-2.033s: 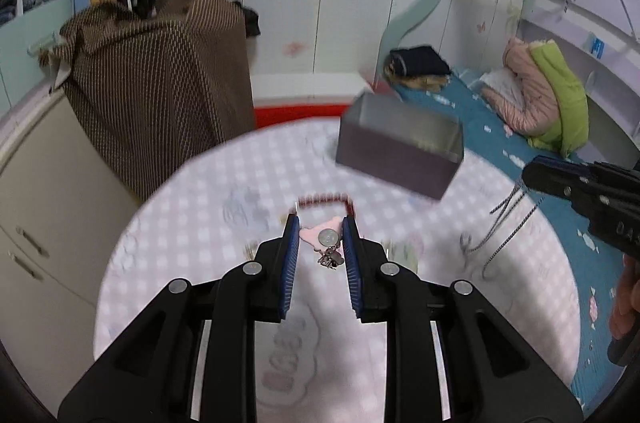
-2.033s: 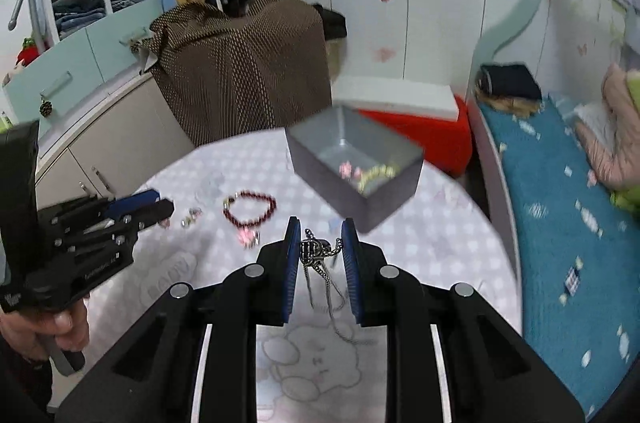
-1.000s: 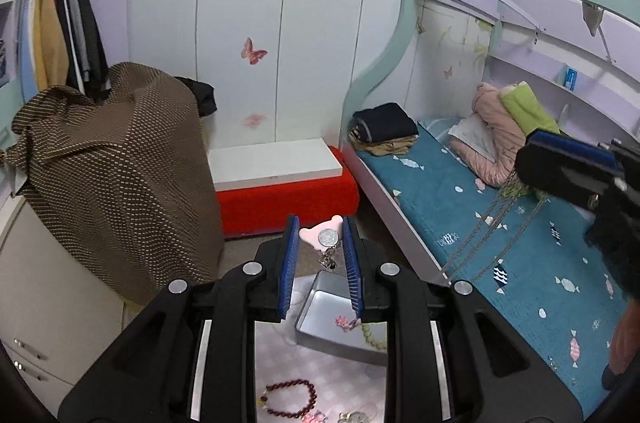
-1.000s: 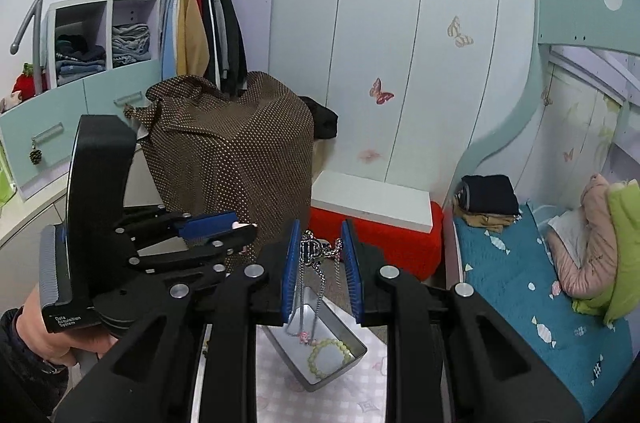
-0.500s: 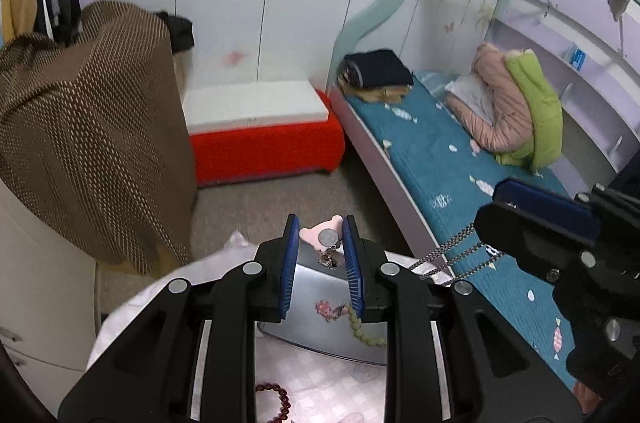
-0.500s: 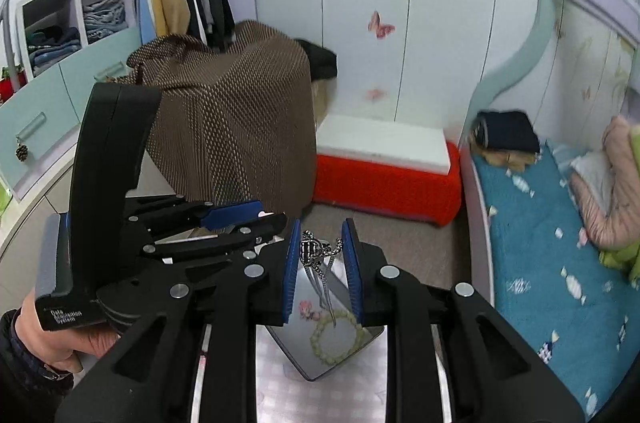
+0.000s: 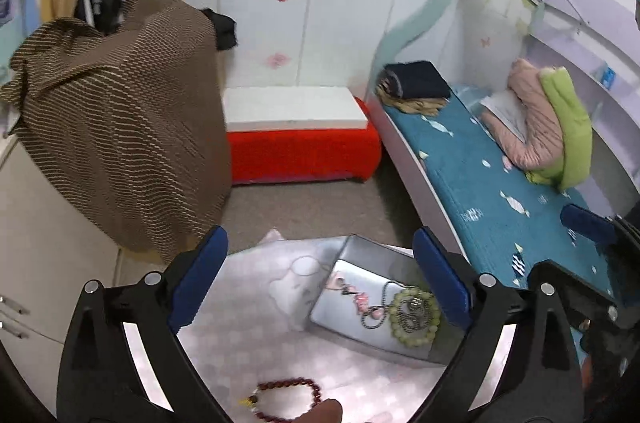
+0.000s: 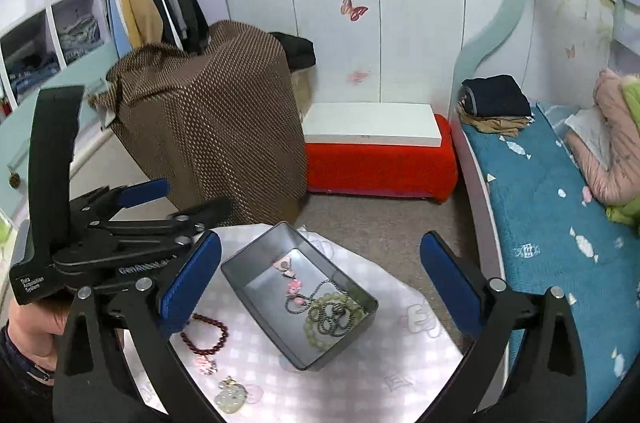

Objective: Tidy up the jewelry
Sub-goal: 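Carry the earring and necklace over the grey box and open both grippers, then withdraw both grippers from the box back over the table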

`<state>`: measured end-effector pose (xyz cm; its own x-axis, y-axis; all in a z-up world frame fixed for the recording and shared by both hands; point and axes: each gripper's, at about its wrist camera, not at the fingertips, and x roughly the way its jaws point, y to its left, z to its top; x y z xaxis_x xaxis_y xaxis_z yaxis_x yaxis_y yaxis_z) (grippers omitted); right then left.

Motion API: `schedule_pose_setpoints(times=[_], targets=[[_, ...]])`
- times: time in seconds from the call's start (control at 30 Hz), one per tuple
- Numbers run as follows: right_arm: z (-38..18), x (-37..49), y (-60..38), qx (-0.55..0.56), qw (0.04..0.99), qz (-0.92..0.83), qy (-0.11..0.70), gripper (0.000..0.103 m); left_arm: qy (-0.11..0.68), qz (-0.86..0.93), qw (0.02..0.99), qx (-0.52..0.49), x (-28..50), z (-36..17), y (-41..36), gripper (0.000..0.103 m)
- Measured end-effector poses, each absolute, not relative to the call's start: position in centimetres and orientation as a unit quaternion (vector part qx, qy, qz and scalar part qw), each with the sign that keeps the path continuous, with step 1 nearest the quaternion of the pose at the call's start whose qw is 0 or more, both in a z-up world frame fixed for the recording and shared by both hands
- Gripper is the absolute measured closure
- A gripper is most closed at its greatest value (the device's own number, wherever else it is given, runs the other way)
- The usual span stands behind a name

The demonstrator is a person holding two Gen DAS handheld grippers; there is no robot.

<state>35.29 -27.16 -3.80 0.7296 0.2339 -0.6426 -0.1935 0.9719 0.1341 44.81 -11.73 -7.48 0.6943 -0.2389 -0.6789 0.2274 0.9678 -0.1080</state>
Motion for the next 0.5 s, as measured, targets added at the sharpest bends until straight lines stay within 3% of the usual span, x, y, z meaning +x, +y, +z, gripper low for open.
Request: schedule_pose_setpoints(times=[0.5], targets=[[-1.9, 30.8, -27.0, 0.058, 0.943, 0.107, 0.311, 0.007, 0.291, -0.068, 0.954, 0.008, 35.8, -3.9, -7.1, 0.006]])
